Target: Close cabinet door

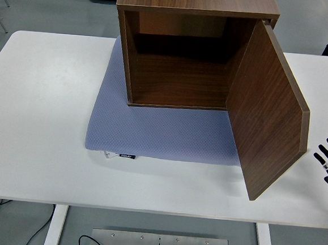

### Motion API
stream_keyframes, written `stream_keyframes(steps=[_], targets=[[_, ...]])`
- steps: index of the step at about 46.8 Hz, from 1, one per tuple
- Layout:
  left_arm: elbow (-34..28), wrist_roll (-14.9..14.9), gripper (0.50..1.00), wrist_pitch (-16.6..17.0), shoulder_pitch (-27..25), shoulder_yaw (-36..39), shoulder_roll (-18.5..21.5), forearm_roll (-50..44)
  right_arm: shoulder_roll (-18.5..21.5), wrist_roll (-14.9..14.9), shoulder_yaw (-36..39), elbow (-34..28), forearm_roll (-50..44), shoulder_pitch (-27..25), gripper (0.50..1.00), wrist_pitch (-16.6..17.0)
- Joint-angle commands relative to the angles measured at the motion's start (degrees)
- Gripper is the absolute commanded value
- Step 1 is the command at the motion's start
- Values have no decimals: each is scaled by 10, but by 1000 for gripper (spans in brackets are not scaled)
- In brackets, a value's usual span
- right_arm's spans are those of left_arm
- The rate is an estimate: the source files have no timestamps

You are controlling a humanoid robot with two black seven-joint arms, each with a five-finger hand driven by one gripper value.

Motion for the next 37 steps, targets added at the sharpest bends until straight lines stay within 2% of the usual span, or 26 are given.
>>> stream_keyframes(steps=[1,21,37], targets=[[0,0,1000,0,0,0,0,0,1,0,-9,1,0,5,1000,0],[-1,0,1000,0,0,0,0,0,2,0,-58,47,-2,29,1000,0],[0,0,1000,0,0,0,0,0,9,0,-80,51,-9,42,1000,0]])
